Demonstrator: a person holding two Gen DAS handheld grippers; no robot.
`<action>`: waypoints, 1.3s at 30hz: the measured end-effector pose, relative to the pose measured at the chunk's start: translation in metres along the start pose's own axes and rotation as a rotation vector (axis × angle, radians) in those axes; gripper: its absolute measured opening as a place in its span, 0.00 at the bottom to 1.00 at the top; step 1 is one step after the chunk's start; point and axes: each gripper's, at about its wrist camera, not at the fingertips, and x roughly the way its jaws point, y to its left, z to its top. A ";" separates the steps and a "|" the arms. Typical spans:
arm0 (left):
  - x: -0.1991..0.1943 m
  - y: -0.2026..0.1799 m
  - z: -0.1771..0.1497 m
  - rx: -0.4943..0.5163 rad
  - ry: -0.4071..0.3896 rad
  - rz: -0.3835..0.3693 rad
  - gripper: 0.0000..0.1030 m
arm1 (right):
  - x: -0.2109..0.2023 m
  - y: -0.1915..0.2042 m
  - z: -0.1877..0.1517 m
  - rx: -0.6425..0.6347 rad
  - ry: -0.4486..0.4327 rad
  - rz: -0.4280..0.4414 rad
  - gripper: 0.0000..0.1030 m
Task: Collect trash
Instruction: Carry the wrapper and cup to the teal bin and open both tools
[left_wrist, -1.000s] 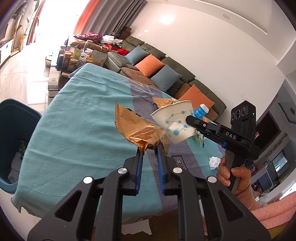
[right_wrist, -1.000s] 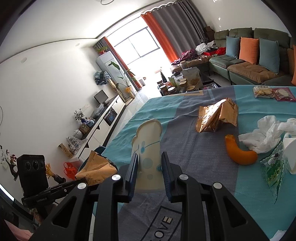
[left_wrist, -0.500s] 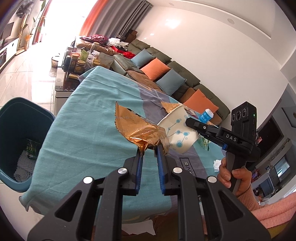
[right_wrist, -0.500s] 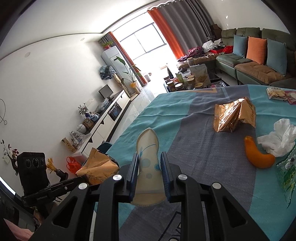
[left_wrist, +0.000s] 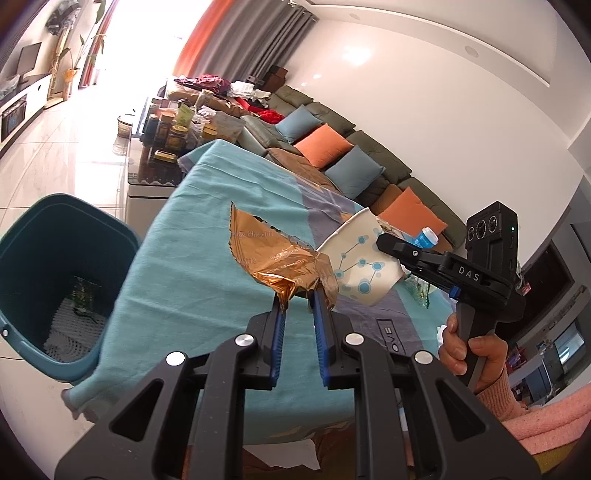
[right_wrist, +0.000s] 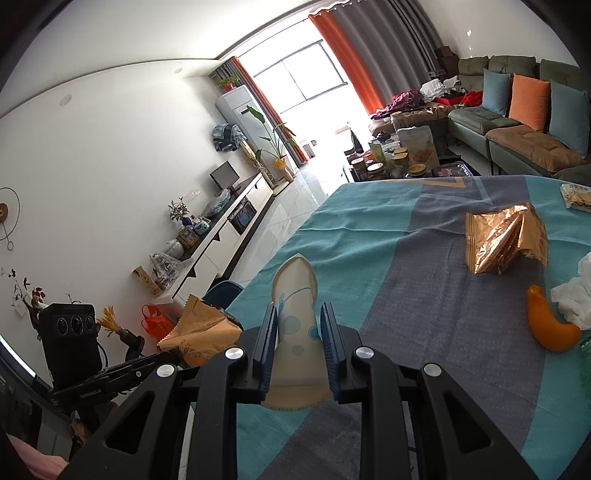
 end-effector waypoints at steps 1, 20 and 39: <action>-0.003 0.002 0.000 -0.004 -0.003 0.005 0.15 | 0.002 0.002 0.001 -0.002 0.003 0.007 0.22; -0.056 0.038 0.004 -0.066 -0.080 0.136 0.15 | 0.058 0.049 0.015 -0.069 0.077 0.107 0.22; -0.100 0.099 0.009 -0.186 -0.149 0.300 0.15 | 0.142 0.112 0.028 -0.139 0.187 0.189 0.20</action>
